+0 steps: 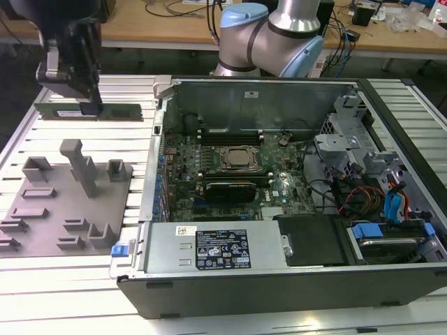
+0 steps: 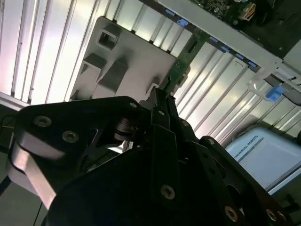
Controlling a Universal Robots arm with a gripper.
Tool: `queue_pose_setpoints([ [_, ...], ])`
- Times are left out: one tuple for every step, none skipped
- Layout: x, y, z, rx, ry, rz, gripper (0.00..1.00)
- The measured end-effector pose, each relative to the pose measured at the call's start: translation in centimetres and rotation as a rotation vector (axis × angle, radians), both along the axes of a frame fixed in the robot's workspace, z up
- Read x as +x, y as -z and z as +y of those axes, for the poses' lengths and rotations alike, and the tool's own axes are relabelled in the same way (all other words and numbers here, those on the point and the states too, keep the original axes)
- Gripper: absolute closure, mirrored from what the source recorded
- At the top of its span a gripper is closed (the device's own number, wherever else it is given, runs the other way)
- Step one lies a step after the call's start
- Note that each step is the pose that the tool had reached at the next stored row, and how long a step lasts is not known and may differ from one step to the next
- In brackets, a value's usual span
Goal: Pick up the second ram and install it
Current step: 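Pick up the second ram and move it above second insertion slot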
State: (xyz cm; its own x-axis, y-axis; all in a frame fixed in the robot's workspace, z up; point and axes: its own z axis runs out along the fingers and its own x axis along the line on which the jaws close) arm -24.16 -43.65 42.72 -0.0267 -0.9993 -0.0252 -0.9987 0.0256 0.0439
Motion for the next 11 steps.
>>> queue_pose_setpoints([
  [0.57, 0.00, 0.00, 0.0000, 0.000, 0.0004, 0.87],
  [1.07, 0.00, 0.01, 0.0000, 0.000, 0.0007, 0.87],
  [1.56, 0.00, 0.00, 0.0000, 0.000, 0.0010, 0.87],
  [2.01, 0.00, 0.00, 0.0000, 0.000, 0.0013, 0.87],
  [3.08, 0.00, 0.01, 0.0000, 0.000, 0.0020, 0.87],
  [3.49, 0.00, 0.00, 0.0000, 0.000, 0.0024, 0.87],
  [3.73, 0.00, 0.00, 0.0001, 0.000, 0.0026, 0.87],
  [3.98, 0.00, 0.00, 0.0001, 0.000, 0.0028, 0.87],
  [4.58, 0.00, 0.00, -0.0001, 0.000, 0.0035, 0.87],
  [4.92, 0.00, 0.00, 0.0000, 0.000, 0.0038, 0.87],
  [5.16, 0.00, 0.00, 0.0000, 0.000, 0.0041, 0.87],
])
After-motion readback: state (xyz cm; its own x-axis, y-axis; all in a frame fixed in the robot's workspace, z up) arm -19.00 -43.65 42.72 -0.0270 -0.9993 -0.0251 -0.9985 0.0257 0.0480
